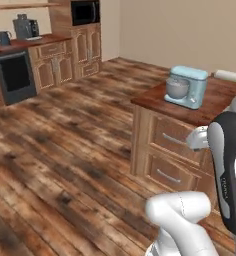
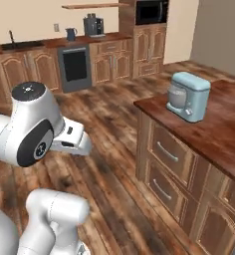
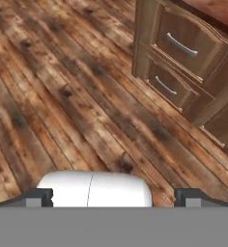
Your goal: Navigate to the fridge.
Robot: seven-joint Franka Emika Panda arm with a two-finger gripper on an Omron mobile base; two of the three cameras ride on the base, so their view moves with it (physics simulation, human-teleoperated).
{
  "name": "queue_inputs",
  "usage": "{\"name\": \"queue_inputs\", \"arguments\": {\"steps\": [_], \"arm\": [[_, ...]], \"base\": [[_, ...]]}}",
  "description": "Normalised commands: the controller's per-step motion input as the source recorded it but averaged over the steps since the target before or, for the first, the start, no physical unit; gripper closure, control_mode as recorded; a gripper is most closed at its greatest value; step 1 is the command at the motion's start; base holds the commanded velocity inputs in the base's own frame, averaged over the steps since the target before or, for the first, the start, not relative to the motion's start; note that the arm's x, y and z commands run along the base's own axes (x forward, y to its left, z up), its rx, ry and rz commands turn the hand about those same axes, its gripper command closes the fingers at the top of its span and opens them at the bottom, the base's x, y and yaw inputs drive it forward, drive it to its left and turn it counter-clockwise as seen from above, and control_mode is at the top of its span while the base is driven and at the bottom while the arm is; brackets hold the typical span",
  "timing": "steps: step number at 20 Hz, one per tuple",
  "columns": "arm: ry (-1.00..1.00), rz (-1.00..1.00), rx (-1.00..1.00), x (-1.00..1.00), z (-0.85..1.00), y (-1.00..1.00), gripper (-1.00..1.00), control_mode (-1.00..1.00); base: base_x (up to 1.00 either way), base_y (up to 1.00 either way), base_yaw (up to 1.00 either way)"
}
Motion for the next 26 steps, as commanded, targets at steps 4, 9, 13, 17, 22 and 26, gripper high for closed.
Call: {"name": "queue_inputs", "arguments": {"steps": [4, 9, 13, 17, 22, 26], "arm": [[0.00, 0.00, 0.00, 0.00, 0.00, 0.00, -1.00, 1.00], [0.00, 0.00, 0.00, 0.00, 0.00, 0.00, -1.00, 1.00], [0.00, 0.00, 0.00, 0.00, 0.00, 0.00, -1.00, 1.00], [0.00, 0.00, 0.00, 0.00, 0.00, 0.00, -1.00, 1.00], [0.00, 0.00, 0.00, 0.00, 0.00, 0.00, -1.00, 1.00], [0.00, 0.00, 0.00, 0.00, 0.00, 0.00, -1.00, 1.00]], "base": [[0.00, 0.00, -1.00], [0.00, 0.00, -1.00], [0.00, 0.00, -1.00], [0.00, 0.00, -1.00], [0.00, 0.00, -1.00], [0.00, 0.00, -1.00]]}}
